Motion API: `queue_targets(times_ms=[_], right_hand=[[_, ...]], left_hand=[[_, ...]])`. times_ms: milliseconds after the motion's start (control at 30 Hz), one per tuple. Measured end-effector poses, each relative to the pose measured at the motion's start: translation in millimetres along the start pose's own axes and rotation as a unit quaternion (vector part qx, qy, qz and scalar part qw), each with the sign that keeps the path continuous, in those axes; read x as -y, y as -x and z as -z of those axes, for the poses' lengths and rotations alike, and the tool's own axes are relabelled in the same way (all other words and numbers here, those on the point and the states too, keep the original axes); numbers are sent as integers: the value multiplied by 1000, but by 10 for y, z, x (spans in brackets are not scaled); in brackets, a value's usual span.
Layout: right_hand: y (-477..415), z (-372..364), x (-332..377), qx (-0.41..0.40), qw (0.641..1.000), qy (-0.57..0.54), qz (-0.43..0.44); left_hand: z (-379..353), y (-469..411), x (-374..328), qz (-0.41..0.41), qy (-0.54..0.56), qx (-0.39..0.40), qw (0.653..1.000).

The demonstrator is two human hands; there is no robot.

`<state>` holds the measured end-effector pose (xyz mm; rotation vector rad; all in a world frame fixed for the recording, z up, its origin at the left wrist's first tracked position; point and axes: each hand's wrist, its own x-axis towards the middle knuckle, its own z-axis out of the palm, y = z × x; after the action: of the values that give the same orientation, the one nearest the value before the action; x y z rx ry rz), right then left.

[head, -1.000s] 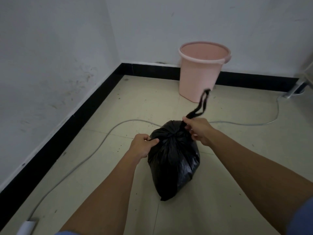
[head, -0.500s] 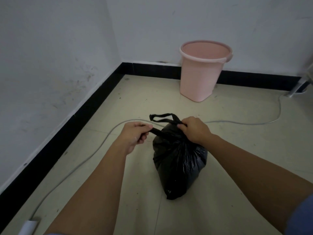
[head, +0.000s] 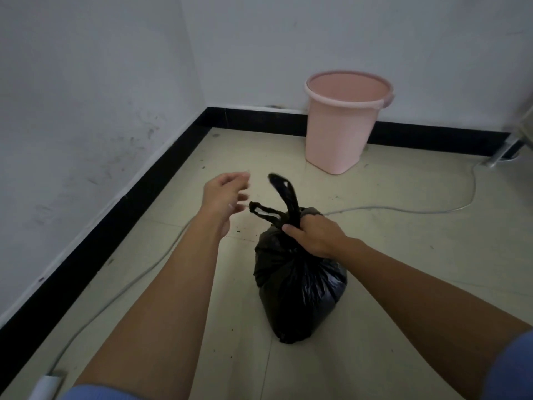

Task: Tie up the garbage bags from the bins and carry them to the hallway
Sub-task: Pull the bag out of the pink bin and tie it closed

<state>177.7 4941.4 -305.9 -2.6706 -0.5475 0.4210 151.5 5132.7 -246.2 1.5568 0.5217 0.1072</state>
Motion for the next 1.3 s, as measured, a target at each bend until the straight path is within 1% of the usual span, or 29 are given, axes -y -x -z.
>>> queue_targets(times_ms=[33,67,100,133,200,233,267,300,367,433,467,533,567,600,667,733,767,833,1000,1067,1100,1167,1233,1300], right_hand=[[-1,3,-22,8,999,-30,6],[-9,8,-47,14,998,-60,12],[-13,18,-61,18,996,-88,16],[-19,28,-73,22,993,-112,18],[-53,15,-82,34,988,-152,20],[-58,10,-72,44,985,-168,20],[-55,3,-62,54,981,-187,19],[-41,1,-40,59,975,-215,14],[-14,24,2,37,954,-296,-17],[5,98,4,14,932,-357,-66],[0,134,-10,20,923,-374,-89],[-10,187,-48,58,898,-417,-129],[-17,201,-80,83,875,-454,-148],[-22,214,-112,103,850,-491,-164],[-14,260,-141,125,814,-537,-183],[-12,311,-148,142,791,-566,-183],[-16,333,-146,154,784,-575,-176],[-29,357,-159,186,777,-580,-157],[3,376,-222,232,776,-575,-111],[13,381,-209,234,772,-585,-86],[6,381,-192,224,776,-584,-75],[-26,366,-171,184,806,-559,-69],[-80,326,-192,120,857,-495,-75],[-117,278,-211,34,911,-406,-69]], left_hand=[[33,-27,91,17,-42,-67,997],[66,-20,183,41,-77,-103,991],[87,2,280,73,-93,-99,988],[81,37,363,110,-86,-70,988],[26,89,451,168,-11,6,986],[0,84,452,175,43,26,983],[-18,60,429,168,94,28,981],[-23,21,396,153,142,15,978],[-3,-74,318,123,222,-20,967],[12,-94,271,106,245,-33,963],[3,-76,284,102,246,-34,963],[-26,-25,353,102,230,-32,967],[-40,3,398,101,211,-22,972],[-49,28,448,96,174,0,980],[-70,83,535,82,61,88,991],[-136,152,594,85,-30,192,977],[-171,170,624,88,-55,222,970],[-219,185,662,75,-93,234,965],[-199,151,735,50,-151,221,962],[-186,135,765,51,-146,209,966],[-176,142,753,52,-131,206,968],[-172,145,713,40,-115,210,970],[-179,117,677,33,-149,197,969],[-202,100,636,58,-144,193,969]])
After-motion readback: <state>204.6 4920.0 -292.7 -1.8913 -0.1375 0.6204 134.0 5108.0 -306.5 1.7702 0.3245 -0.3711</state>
